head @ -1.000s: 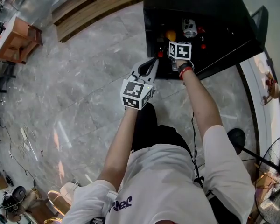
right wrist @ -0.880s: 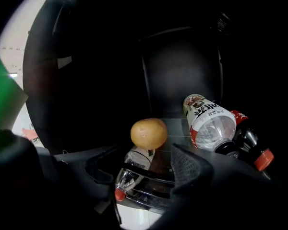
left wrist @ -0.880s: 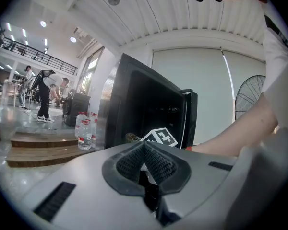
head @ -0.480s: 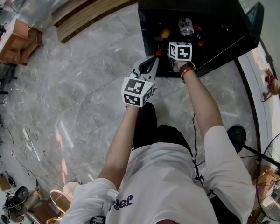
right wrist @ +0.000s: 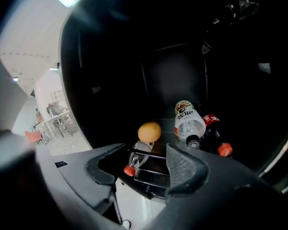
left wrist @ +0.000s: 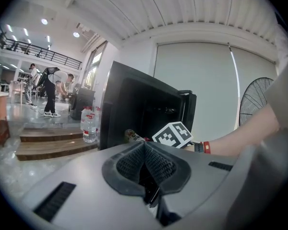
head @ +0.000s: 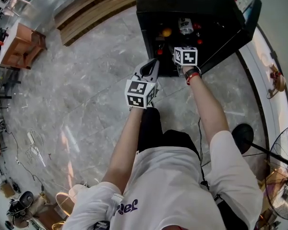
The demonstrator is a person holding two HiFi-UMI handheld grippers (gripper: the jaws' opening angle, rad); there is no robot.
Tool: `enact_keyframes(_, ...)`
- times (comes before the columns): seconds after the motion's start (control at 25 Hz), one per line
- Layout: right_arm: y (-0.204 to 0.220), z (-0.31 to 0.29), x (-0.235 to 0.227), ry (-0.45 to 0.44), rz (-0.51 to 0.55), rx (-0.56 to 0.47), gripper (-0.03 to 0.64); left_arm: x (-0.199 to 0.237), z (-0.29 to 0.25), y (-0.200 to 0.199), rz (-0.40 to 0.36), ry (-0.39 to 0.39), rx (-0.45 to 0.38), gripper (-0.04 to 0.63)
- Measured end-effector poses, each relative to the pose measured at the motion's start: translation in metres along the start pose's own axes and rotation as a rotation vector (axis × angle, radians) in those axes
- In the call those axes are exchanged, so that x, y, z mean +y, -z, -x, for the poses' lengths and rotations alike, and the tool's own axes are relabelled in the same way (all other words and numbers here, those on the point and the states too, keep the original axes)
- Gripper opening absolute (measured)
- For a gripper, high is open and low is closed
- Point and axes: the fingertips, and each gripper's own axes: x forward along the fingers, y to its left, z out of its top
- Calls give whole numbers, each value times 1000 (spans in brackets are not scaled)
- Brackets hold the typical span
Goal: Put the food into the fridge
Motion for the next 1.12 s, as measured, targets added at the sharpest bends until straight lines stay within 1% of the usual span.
enact_keyframes(0.16,-2,29,-1,5,-18,19,274,-8,15,-14,11,-3,15,17)
enact_keyframes(0.48,-15,86,8,15,-11,48,251,-26,39,-39,30,6,40,17)
enact_keyframes(0.64,-15,104,16,-8,13,45,240,-34,47,-42,32,8,38,17)
enact_keyframes(0.8,-16,130,18,-6,11,44,225,-42,56,-46,30,13,45,17)
enact_keyframes(0.96,-6,157,22,-21,20,45,207,-51,68,-42,20,13,60,17)
enact_keyframes(1.12,-6,186,22,-23,29,32,185,-60,77,-39,9,14,66,17)
